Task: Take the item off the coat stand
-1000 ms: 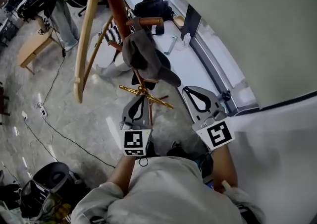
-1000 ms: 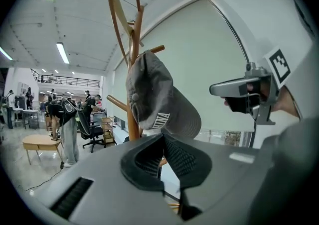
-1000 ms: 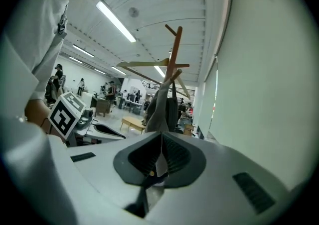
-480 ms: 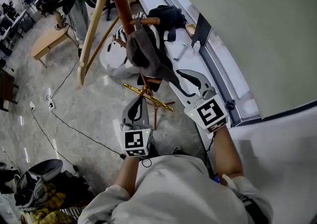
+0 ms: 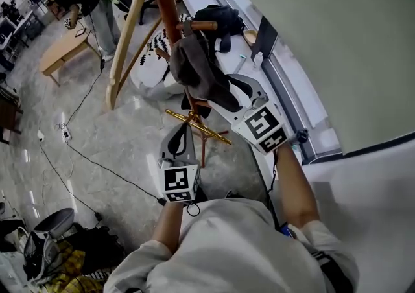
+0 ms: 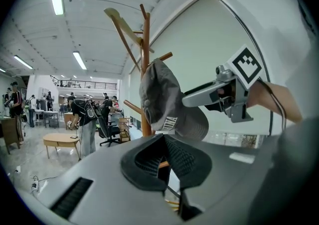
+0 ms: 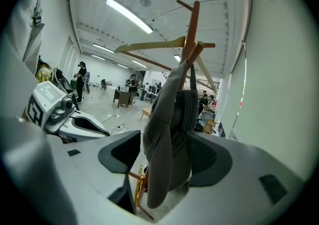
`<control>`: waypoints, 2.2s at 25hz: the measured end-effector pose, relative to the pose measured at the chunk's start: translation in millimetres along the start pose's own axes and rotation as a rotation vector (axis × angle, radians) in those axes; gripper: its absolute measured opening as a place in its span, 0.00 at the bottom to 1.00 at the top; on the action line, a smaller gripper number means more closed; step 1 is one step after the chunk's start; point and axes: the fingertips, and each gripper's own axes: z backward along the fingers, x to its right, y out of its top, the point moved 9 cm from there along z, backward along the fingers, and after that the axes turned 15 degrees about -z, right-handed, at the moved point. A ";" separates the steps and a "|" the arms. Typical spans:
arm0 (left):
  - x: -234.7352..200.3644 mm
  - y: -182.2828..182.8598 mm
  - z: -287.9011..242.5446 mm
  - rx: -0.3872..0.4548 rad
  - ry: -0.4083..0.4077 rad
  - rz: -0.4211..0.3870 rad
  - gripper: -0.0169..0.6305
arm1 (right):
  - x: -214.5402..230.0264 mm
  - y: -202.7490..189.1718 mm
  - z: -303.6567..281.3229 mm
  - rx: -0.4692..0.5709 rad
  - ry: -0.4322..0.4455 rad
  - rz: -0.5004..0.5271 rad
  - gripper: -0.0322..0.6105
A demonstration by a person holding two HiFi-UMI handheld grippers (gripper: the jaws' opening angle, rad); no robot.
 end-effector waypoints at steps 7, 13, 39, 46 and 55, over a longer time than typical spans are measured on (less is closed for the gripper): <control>-5.1 -13.4 0.4 -0.018 -0.002 0.003 0.04 | -0.1 -10.2 -12.7 -0.010 -0.016 -0.017 0.47; -5.4 -15.2 -1.7 -0.012 -0.009 -0.006 0.04 | -5.3 -12.6 -19.2 -0.035 0.002 0.004 0.46; -4.2 -18.9 -3.3 -0.007 -0.024 0.000 0.04 | -31.0 11.6 -3.9 -0.019 -0.057 0.275 0.20; -2.1 -16.8 -9.6 0.001 -0.038 0.000 0.04 | -26.4 14.3 4.7 0.011 -0.083 0.263 0.20; 8.3 -9.4 -15.7 0.018 -0.096 -0.004 0.04 | -29.6 24.8 25.7 0.043 -0.108 0.265 0.18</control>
